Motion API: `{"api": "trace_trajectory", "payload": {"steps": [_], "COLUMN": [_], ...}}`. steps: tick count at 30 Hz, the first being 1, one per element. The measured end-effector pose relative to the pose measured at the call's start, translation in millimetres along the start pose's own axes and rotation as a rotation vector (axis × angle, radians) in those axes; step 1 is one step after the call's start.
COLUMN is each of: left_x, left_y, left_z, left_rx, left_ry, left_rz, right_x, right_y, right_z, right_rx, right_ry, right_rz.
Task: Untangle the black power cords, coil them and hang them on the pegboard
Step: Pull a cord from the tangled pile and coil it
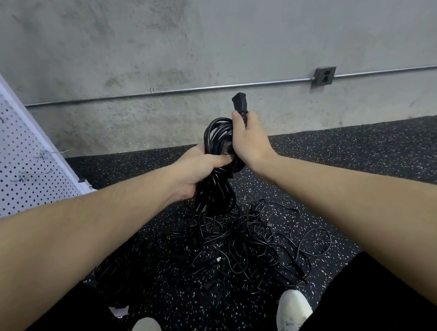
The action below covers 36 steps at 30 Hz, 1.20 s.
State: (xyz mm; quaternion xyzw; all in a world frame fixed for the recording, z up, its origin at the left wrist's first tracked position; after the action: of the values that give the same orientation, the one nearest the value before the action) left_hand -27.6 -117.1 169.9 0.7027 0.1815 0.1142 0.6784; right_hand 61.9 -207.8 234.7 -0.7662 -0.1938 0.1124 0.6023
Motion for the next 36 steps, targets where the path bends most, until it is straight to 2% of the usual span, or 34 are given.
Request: {"api": "trace_trajectory", "payload": {"steps": [4,8,11,14,18,24,27,29,36], "left_x": [-3.3,-7.2,-18.1,-22.0,-15.9,-7.2,-6.6,-8.9,-10.8], "left_y": [8.9,28.5,44.5,51.5,49.2,45.4,44.5,45.2,46.5], "left_z": [0.6,-6.6,-0.2,0.9,-4.3,-30.3,-38.7,-41.3,-37.4], "left_rx": [0.02,0.049,0.182,0.291,0.366,0.302,0.317,0.315,0.339], "left_ry": [0.036,0.131,0.153,0.194,0.215,0.285,0.302,0.295,0.278], "left_rz": [0.075,0.28,0.386,0.436,0.409,0.347,0.335,0.341,0.356], "right_x": [1.3,0.7,4.5,4.9,0.5,-15.4,-11.5,-8.6,-9.3], "right_y": [-5.3,-7.3,-3.8,3.7,10.9,-26.0,-18.2,-11.9,-15.5], "right_z": [-6.1,-15.4,-25.4,-25.4,-23.6,-19.0,-15.7,-14.1,-17.7], "right_rx": [-0.112,-0.048,-0.011,-0.037,-0.019,-0.137,-0.054,-0.094,-0.262], "right_ry": [0.034,0.11,0.147,0.116,0.046,-0.004,-0.092,-0.143,-0.126], "right_rz": [-0.006,0.046,0.104,0.158,0.213,-0.022,0.038,0.052,-0.016]}}
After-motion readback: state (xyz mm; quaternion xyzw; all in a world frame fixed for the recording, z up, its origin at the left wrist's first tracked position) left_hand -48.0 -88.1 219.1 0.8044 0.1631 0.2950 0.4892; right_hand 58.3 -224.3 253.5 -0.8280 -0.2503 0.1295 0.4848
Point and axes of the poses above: each hand's wrist, its own x-axis towards the middle knuckle, its own z-axis out of the palm, y = z × x, the point moved 10 cm from there along x, towards the middle knuckle, and after that the axes turned 8 degrees about z, right-handed, at the moved point
